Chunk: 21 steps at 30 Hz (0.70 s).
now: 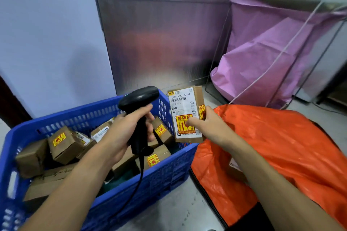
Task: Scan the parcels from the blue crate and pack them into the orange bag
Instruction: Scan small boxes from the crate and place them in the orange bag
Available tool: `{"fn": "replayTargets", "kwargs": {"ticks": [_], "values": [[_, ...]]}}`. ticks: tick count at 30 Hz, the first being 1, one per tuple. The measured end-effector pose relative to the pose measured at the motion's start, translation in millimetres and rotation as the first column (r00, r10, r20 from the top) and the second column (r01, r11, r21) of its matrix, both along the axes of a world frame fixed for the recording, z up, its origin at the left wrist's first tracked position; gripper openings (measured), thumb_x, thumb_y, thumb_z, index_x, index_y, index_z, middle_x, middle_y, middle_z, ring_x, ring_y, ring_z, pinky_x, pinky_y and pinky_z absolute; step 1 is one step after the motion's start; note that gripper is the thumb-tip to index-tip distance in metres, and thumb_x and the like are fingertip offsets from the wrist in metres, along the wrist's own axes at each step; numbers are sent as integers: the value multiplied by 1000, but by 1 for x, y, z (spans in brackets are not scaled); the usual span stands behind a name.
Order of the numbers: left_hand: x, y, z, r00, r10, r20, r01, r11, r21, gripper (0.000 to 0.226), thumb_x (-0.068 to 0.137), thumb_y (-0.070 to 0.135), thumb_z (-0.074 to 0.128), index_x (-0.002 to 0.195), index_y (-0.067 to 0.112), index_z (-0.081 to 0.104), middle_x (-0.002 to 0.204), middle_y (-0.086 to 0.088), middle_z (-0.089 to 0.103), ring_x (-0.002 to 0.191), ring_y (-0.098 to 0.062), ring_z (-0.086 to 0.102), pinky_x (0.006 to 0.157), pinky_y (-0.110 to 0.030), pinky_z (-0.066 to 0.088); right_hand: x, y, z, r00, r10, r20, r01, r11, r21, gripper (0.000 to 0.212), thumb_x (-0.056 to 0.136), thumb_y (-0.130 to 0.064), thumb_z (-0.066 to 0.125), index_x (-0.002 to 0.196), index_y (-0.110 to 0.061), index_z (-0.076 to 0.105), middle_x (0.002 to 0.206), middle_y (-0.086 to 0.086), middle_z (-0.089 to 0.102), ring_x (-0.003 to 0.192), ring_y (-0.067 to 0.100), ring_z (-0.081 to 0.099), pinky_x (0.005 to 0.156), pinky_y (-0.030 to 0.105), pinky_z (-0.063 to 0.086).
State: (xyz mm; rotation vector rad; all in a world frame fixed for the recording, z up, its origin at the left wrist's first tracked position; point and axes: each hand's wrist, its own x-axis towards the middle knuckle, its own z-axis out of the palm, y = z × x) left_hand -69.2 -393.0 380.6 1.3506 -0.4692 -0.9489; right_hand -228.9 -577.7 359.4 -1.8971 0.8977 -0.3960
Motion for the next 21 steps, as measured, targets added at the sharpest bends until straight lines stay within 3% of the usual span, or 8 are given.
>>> {"fn": "replayTargets", "kwargs": {"ticks": [4,9,12,16,18,21], "values": [[-9,-8,-8,999,-40,-15,41,998,51,34,93,44,70,96,10,71,76,-15,66,68,-29,67,68,-37,60,-40,-13,21,991,-70,117,66,997,38,29,89,-10,71,112,-20,54,97,-12,74,77,-3,73,62,13,53],[-21,-21,-23,997,-73,37,70,996,62,28,92,36,69,90,8,69,69,-12,60,61,-28,58,65,-37,53,-85,-45,24,982,-146,121,139,988,63,33,90,-11,68,118,-20,52,106,-3,74,72,-4,71,51,13,48],[-32,-35,-35,994,-93,56,89,993,72,34,86,36,71,91,3,65,65,-14,54,56,-26,53,60,-37,49,-104,-59,3,987,-153,45,147,981,126,38,92,-12,71,124,-19,51,103,-2,75,75,5,75,53,19,52],[-49,-61,-53,996,-94,5,92,984,151,27,96,32,69,88,6,67,66,-12,56,53,-27,56,55,-31,52,-126,-72,-43,974,-226,16,219,958,185,42,90,-16,77,124,-10,53,107,5,76,82,14,77,63,27,59],[-60,-75,-64,986,-165,-17,165,966,198,25,96,31,70,88,7,69,68,-13,59,55,-27,59,58,-32,55,-139,-74,-77,968,-250,5,244,946,214,35,90,-18,77,117,-10,57,104,5,77,78,10,76,59,22,56],[-81,-90,-77,956,-294,8,283,926,251,17,94,22,73,92,6,71,68,-12,62,54,-23,59,50,-26,52,-156,-68,-132,961,-272,-45,275,935,224,30,85,-22,81,108,-18,62,102,1,78,78,4,75,63,17,53]]}}
